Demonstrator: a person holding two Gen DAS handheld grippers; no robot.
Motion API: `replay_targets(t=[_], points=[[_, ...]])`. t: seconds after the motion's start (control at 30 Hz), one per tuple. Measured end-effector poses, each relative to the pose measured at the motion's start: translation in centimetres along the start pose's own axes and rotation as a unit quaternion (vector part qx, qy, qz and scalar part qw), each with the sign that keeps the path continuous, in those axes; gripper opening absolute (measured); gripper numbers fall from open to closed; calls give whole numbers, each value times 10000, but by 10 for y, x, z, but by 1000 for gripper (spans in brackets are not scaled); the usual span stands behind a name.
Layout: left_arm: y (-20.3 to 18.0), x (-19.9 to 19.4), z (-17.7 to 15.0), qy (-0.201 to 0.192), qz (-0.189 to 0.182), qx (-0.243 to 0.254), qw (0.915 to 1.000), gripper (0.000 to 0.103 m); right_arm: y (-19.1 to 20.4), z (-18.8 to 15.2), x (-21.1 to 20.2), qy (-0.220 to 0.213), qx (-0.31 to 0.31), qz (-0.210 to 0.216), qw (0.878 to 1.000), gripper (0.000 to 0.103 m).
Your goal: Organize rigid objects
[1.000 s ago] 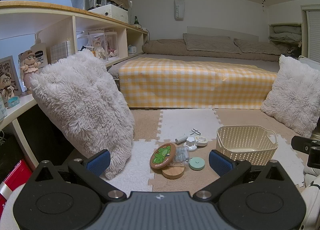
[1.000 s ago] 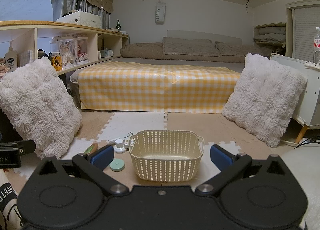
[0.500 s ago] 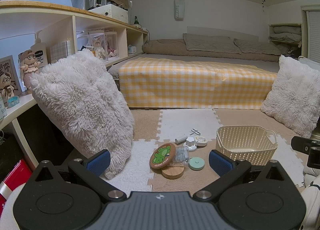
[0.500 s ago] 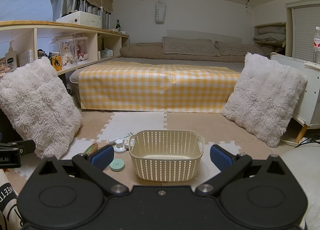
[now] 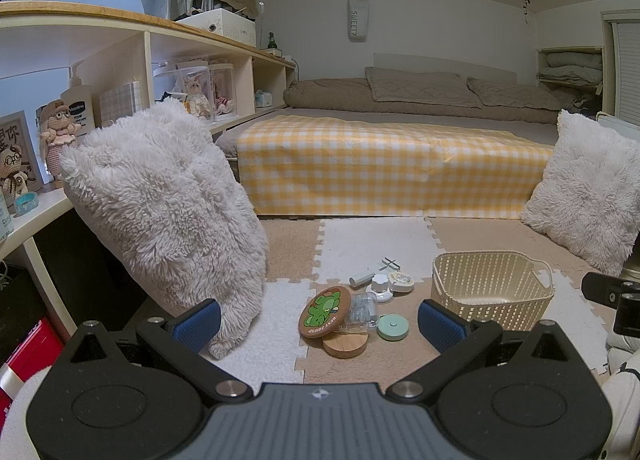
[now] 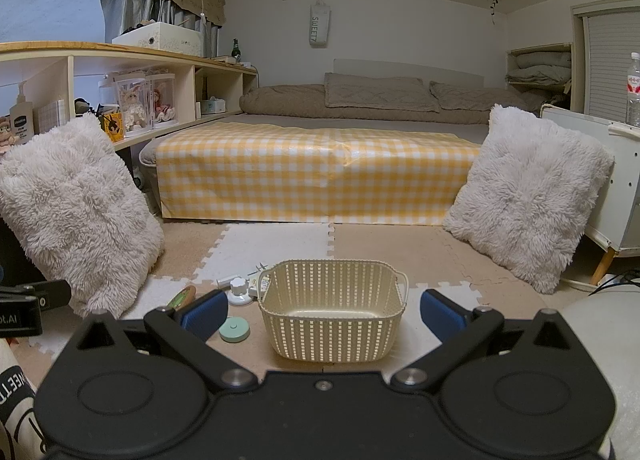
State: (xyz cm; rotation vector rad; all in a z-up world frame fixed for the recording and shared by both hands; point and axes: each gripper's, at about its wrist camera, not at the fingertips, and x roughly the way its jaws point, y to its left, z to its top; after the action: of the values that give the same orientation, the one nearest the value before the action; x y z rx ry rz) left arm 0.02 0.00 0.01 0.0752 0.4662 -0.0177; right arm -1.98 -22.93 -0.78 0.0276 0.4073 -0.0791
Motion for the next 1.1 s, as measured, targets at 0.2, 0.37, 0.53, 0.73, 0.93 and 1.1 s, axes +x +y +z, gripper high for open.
replay_targets(t=[0.2,0.37,0.53,0.73,0.93,1.1], points=[[-7,-2,-5,-19,-7,-9,10000,103,-1,0,-1,-14,-10,1,10000,103],[-3,-1,0,-43,23,-40,10000,103,0,2,-2,-46,-13,-18,10000,103],[-3,-1,5,-64,-29,-126,9999,103,3,6,-4,-77,-74,22,9999,103],[-2,6,11,-23,-83,-206,9998,103,0,24,10,-59,-110,83,9999,103],[-5,13,19,-72,-191,-181,9996,103,-9,52,33,-398,-294,-274,9984,103],[-7,21,24,-79,-315,-102,9994,103,-25,70,66,-516,-307,-541,9967,103]])
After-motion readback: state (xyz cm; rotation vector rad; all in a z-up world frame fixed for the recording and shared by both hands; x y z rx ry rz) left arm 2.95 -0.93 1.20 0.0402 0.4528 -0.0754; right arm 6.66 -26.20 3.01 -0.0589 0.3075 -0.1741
